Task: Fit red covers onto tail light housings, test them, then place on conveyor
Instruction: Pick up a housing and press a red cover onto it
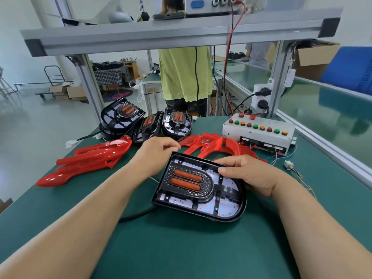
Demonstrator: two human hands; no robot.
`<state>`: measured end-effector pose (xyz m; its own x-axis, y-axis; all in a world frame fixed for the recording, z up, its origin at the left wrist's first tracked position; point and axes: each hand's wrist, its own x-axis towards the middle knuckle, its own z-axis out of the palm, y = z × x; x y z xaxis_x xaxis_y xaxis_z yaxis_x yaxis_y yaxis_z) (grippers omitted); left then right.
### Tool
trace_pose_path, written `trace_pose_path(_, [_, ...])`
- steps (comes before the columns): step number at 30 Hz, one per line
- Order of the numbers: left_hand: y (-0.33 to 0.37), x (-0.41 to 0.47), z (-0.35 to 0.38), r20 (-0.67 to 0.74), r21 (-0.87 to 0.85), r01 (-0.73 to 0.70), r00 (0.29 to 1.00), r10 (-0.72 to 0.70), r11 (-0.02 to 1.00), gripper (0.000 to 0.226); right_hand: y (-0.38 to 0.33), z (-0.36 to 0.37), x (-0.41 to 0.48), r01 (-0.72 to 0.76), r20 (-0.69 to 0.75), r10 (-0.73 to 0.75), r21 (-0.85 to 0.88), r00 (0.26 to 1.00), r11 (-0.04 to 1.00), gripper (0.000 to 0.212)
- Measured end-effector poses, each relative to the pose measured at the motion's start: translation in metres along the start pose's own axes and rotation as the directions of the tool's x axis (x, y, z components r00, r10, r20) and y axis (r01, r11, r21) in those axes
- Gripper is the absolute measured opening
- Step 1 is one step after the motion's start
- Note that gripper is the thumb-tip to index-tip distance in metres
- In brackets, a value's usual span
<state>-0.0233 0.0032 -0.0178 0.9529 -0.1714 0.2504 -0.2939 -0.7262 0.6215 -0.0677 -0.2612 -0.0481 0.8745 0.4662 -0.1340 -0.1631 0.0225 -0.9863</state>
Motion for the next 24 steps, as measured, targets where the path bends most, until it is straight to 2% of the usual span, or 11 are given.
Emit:
trace_pose_path(4, [0.022,0.024,0.004,0.2,-0.271,0.122,0.978,-0.068,0.955,0.011,-0.001,-0.002,-0.003,0.007,0.047,-0.011,0.078,0.999,0.997,0.036])
trace_pose_path(5, [0.026,0.029,0.001,0.241,-0.312,0.156,0.967,-0.081,0.937,0.008,-0.001,-0.002,-0.003,0.007,0.042,-0.01,0.074,0.999,0.997,0.037])
trace_pose_path(8, [0.04,0.043,-0.008,0.275,-0.338,0.169,0.959,-0.075,0.926,0.019,-0.001,-0.003,-0.001,-0.002,0.039,0.001,0.033,0.999,0.999,0.041])
trace_pose_path(10, [0.055,0.047,-0.008,0.33,-0.149,0.091,0.943,-0.038,0.985,0.017,-0.002,-0.002,-0.001,-0.012,0.066,0.011,0.01,0.998,1.0,0.044])
trace_pose_path(12, [0.074,0.045,0.002,0.448,0.152,-0.018,0.893,-0.053,0.988,0.016,-0.001,-0.003,-0.001,-0.022,0.088,0.021,0.002,0.996,1.0,0.051])
trace_pose_path(14, [0.09,0.045,0.02,0.51,0.436,-0.137,0.852,-0.119,0.889,0.022,0.001,-0.003,-0.001,-0.022,0.088,0.022,0.001,0.996,1.0,0.051])
trace_pose_path(16, [0.099,0.047,0.036,0.516,0.61,-0.249,0.846,-0.138,0.752,0.035,0.002,-0.003,0.0,-0.007,0.082,0.009,-0.025,0.997,1.0,0.043])
trace_pose_path(18, [0.104,0.051,0.044,0.499,0.668,-0.256,0.851,-0.165,0.699,0.043,0.003,-0.003,-0.001,0.008,0.078,-0.005,-0.039,0.997,0.999,0.037])
trace_pose_path(21, [0.102,0.053,0.048,0.541,0.711,-0.3,0.811,-0.223,0.636,0.032,0.001,-0.004,-0.002,-0.001,0.1,0.005,-0.041,0.995,0.999,0.041])
trace_pose_path(23, [0.097,0.054,0.051,0.553,0.696,-0.299,0.804,-0.221,0.653,0.017,-0.001,-0.003,-0.004,-0.011,0.11,0.018,-0.062,0.994,0.998,0.042])
trace_pose_path(24, [0.094,0.054,0.052,0.552,0.675,-0.289,0.808,-0.205,0.679,0.021,-0.001,-0.003,-0.005,-0.014,0.113,0.022,-0.071,0.993,0.997,0.043])
